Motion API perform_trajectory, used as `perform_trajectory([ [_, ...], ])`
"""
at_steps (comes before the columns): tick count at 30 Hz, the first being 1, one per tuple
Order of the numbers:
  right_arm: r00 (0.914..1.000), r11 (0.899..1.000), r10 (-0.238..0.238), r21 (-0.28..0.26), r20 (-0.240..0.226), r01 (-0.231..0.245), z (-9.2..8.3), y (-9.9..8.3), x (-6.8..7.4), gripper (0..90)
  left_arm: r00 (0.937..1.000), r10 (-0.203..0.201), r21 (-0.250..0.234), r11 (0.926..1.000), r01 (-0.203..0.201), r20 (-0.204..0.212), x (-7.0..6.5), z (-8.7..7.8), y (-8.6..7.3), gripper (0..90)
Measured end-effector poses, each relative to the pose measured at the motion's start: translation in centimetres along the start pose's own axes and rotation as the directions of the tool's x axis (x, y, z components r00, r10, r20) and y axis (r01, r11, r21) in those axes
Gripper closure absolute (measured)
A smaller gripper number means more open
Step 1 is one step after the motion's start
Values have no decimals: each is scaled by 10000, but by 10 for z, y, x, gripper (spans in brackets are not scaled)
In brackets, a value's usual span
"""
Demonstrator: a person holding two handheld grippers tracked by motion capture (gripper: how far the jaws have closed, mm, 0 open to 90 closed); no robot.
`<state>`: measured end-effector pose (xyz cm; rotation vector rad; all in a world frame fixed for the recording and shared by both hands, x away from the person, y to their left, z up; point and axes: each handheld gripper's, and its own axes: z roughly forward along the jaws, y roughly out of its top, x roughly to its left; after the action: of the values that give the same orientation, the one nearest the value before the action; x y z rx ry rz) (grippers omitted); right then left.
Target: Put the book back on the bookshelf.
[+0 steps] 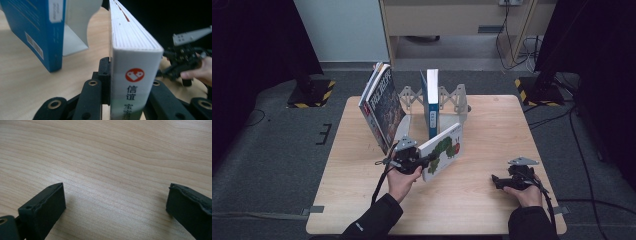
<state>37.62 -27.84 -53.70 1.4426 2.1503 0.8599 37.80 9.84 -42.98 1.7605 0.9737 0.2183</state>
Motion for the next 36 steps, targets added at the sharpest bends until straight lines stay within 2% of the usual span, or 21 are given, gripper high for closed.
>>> perform_trajectory([
  [2, 10000, 10000, 51, -83, 20, -51, 0, -1, 0, 14, 9999, 52, -58, 10000, -53, -128, -1, 1, 3, 750],
  [5, 9999, 9996, 98, -248, 59, -97, 1, -2, 1, 11, 9995, -67, -443, 9990, 53, -319, -1, 7, 9, 749],
  [11, 9999, 9996, 106, -249, 61, -105, 1, -2, 1, 11, 9985, -147, -614, 9980, 114, -537, 1, 16, 13, 750],
  [13, 9999, 9996, 108, -249, 63, -107, 1, -2, 1, 11, 9967, -62, -706, 9975, 5, -812, 2, 20, 15, 749],
  [16, 9999, 9996, 106, -250, 63, -105, 1, -2, 1, 11, 9943, -291, -937, 9954, 195, -1022, 4, 28, 17, 749],
  [17, 9999, 9996, 106, -250, 63, -105, 1, -2, 1, 11, 9943, -291, -937, 9954, 195, -1022, 4, 28, 17, 750],
  [18, 9999, 9996, 108, -249, 64, -106, 1, -2, 1, 11, 9923, -234, -961, 9953, 117, -1215, 2, 33, 18, 750],
  [25, 9999, 9996, 92, -259, 74, -90, 1, -2, 1, 10, 9891, -180, -995, 9950, 34, -1459, -1, 47, 18, 749],
  [26, 9999, 9996, 93, -258, 80, -91, 1, -3, 1, 11, 9888, -345, -1127, 9935, 181, -1451, 1, 49, 19, 749],
  [27, 9999, 9996, 93, -258, 80, -91, 1, -3, 1, 11, 9888, -345, -1127, 9935, 181, -1451, 1, 49, 19, 749],
  [30, 9999, 9996, 97, -260, 86, -95, 1, -3, 1, 10, 9845, -341, -1276, 9918, 120, -1721, 2, 51, 21, 749],
  [35, 9999, 9997, 82, -251, 88, -80, 1, -3, 1, 10, 9772, -39, -1347, 9906, -253, -2123, 1, 55, 24, 749],
  [36, 9999, 9997, 93, -244, 86, -91, 1, -3, 1, 10, 9735, 72, -1357, 9900, -392, -2284, -1, 59, 25, 749],
])
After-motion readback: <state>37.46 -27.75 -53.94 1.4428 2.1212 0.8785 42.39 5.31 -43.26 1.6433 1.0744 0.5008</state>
